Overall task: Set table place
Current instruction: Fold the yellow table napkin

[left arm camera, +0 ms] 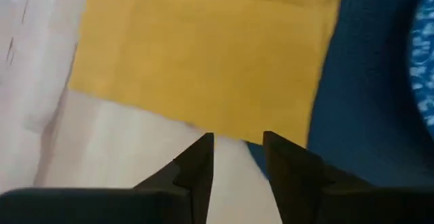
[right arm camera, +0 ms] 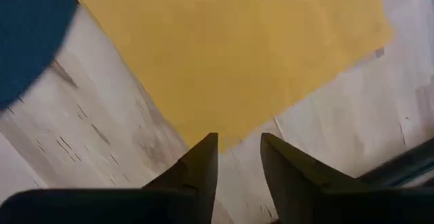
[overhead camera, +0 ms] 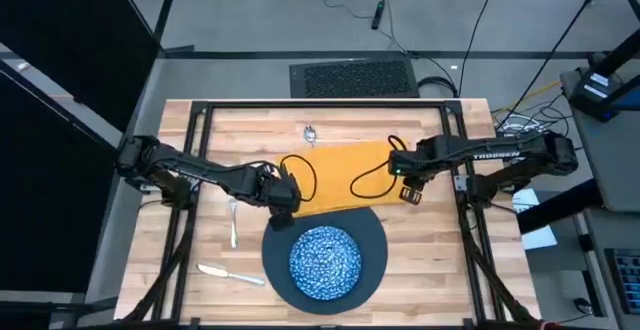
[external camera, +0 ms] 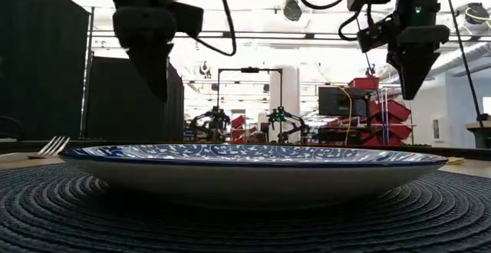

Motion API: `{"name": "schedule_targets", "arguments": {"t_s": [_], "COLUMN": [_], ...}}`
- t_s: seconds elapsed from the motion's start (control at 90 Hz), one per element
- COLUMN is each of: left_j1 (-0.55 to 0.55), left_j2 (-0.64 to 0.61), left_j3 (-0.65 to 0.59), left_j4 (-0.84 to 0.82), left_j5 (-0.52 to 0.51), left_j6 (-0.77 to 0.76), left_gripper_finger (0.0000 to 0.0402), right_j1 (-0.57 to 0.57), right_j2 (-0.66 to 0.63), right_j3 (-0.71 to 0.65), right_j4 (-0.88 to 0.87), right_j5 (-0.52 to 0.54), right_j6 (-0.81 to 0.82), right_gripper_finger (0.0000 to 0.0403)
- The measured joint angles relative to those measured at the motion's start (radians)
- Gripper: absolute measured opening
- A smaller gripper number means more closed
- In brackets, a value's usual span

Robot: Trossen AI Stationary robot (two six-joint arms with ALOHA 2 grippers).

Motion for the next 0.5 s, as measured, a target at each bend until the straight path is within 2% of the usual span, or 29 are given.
{"name": "schedule_targets", "arguments": {"t_s": [0.122, 0.311, 0.5], "left_j1": [0.005, 0.004, 0.021], "left_j2": [0.0, 0.0, 0.0], "left_j3": [-0.042, -0.044, -0.029], "left_j4": [0.099, 0.293, 0.384], "left_j5": [-0.004, -0.005, -0.005], "left_j6": [0.036, 0.141, 0.248], "left_gripper_finger": [0.0114, 0.0114, 0.0114], "right_j1": [0.001, 0.051, 0.129], "right_j2": [0.0, 0.0, 0.0], "right_j3": [0.0, -0.008, -0.144], "right_j4": [0.034, 0.053, 0.18], "right_j5": [0.015, 0.09, 0.061], "right_j6": [0.025, 0.095, 0.199], "right_gripper_finger": [0.0105, 0.0105, 0.0105]}}
